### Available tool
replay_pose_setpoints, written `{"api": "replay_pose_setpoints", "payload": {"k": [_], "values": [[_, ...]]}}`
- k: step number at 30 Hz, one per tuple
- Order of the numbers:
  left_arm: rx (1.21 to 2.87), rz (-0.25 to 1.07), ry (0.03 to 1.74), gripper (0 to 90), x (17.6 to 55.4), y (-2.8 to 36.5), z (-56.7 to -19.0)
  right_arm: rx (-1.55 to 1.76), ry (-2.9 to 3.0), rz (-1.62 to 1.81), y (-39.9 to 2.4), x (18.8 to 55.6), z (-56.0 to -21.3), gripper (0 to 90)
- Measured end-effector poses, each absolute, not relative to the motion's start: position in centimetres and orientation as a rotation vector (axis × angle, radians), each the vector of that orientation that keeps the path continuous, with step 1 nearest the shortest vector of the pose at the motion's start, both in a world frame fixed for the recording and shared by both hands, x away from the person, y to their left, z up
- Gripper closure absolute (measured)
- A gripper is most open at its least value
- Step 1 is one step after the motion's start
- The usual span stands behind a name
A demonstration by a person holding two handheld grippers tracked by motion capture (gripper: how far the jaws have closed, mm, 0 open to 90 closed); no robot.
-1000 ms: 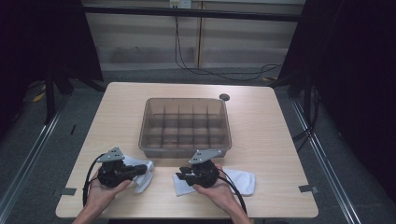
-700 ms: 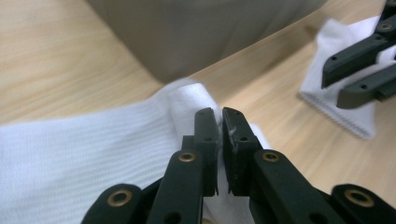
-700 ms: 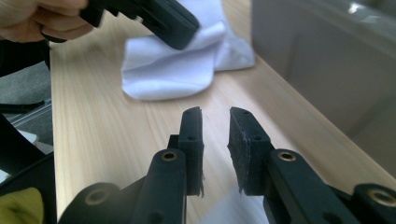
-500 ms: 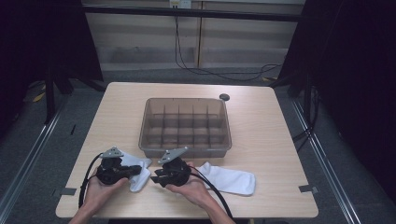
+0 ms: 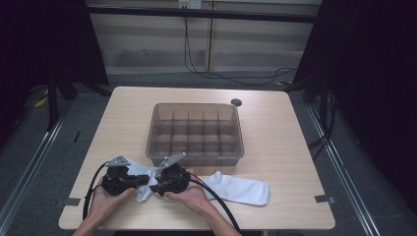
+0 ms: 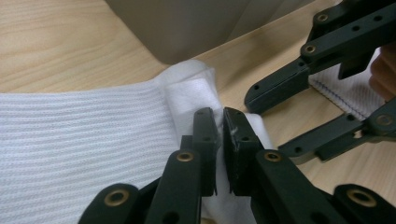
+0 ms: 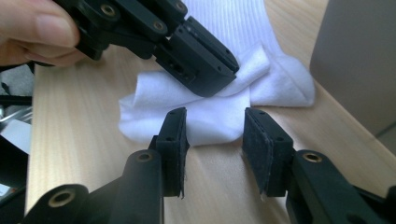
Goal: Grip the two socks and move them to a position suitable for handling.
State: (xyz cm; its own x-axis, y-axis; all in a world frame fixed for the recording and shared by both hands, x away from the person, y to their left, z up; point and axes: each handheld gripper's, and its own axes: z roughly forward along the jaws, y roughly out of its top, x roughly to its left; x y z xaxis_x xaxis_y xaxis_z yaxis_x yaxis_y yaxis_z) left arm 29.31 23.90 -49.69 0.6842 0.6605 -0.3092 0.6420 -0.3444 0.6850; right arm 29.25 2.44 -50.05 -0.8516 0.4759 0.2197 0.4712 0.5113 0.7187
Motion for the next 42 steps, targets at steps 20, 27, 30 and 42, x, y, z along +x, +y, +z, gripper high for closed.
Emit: {"api": "replay_pose_setpoints", "payload": {"k": [20, 27, 30, 42], "values": [[2.025, 0.013, 0.999, 72.0, 29.2, 24.0, -49.6, 0.803, 2.721, 1.295, 1.2, 28.7, -48.8, 90.0], [1.949, 0.085, 0.985, 60.8, 29.3, 25.0, -48.7, 0.807, 2.696, 1.281, -1.3, 27.7, -47.7, 90.0], [1.918, 0.113, 1.006, 64.3, 29.8, 25.4, -48.9, 0.813, 2.68, 1.283, -2.6, 27.4, -47.4, 90.0], [2.075, 0.243, 1.091, 67.7, 29.7, 26.2, -49.9, 0.878, 2.635, 1.272, -6.1, 26.5, -47.4, 90.0]]}}
